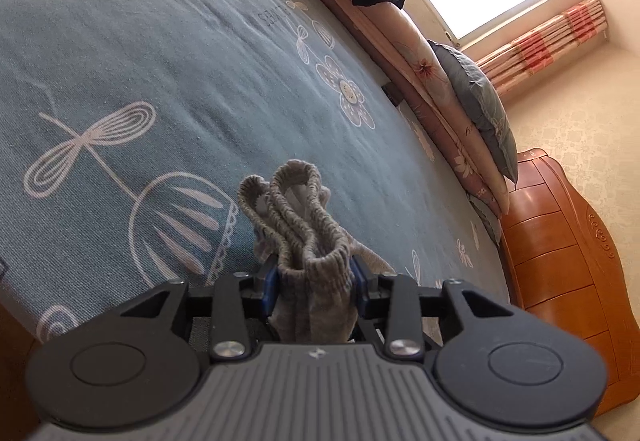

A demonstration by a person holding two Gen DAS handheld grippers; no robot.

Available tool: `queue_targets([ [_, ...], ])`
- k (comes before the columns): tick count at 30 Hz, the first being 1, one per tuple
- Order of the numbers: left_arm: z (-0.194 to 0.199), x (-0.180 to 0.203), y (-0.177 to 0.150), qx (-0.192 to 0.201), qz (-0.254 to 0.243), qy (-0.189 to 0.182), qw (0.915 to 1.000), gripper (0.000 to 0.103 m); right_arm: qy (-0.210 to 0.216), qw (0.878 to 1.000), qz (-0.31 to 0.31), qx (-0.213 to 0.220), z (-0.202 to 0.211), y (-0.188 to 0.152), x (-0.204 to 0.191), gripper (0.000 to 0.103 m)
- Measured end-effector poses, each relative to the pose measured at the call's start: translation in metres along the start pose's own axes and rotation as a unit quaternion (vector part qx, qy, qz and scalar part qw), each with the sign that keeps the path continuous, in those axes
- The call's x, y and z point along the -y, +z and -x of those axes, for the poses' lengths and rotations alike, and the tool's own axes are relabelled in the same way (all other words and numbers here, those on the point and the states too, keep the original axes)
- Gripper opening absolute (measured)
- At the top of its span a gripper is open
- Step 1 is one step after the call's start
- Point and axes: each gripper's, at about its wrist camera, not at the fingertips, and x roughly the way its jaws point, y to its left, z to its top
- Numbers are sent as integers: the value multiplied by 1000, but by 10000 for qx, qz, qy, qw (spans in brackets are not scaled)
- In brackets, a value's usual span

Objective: Fold clothes

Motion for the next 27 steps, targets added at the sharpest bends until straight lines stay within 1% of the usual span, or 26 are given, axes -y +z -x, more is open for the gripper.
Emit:
queue_targets([
  [1, 3, 2, -1, 45, -9, -29, 10000, 45, 48, 9999, -86, -19, 0, -1, 5, 20],
  [2, 7, 3, -3, 114, 5, -113, 9999, 49, 105, 9998, -188, -33, 0, -2, 11, 15],
  [3, 12, 5, -5, 187, 21, -204, 9996, 57, 183, 9992, -345, -56, 1, -2, 19, 13],
  [4, 18, 7, -8, 293, 49, -308, 9991, 61, 266, 9983, -513, -81, 2, -3, 27, 12],
  [5, 25, 10, -11, 434, 78, -439, 9981, 63, 372, 9969, -692, -84, 4, -3, 36, 11],
  [7, 38, 14, -18, 688, 125, -708, 9950, 71, 572, 9924, -1088, -69, 10, -6, 56, 11],
  [8, 43, 17, -22, 794, 144, -842, 9932, 72, 669, 9894, -1285, -53, 14, -7, 67, 10],
  [10, 50, 22, -28, 956, 119, -963, 9907, 74, 905, 9810, -1718, 25, 24, -12, 88, 10],
  [13, 52, 31, -38, 1079, 65, -840, 9906, 75, 1012, 9727, -2080, 191, 43, -22, 115, 9],
  [16, 49, 37, -49, 1123, 60, -888, 9897, 75, 1200, 9591, -2558, 181, 53, -29, 137, 9],
  [18, 47, 42, -55, 1161, 42, -936, 9888, 75, 1407, 9446, -2956, 226, 58, -37, 156, 9],
  [20, 41, 44, -60, 1091, 75, -996, 9890, 75, 1576, 9328, -3230, 261, 64, -45, 173, 9],
  [22, 34, 45, -65, 1007, 102, -1030, 9895, 75, 1601, 9259, -3412, 275, 69, -55, 187, 10],
  [25, 23, 51, -72, 898, 38, -993, 9910, 75, 1532, 9182, -3641, 309, 82, -69, 202, 10],
  [27, 16, 56, -76, 831, -39, -976, 9917, 75, 1467, 9152, -3741, 313, 88, -78, 212, 10],
])
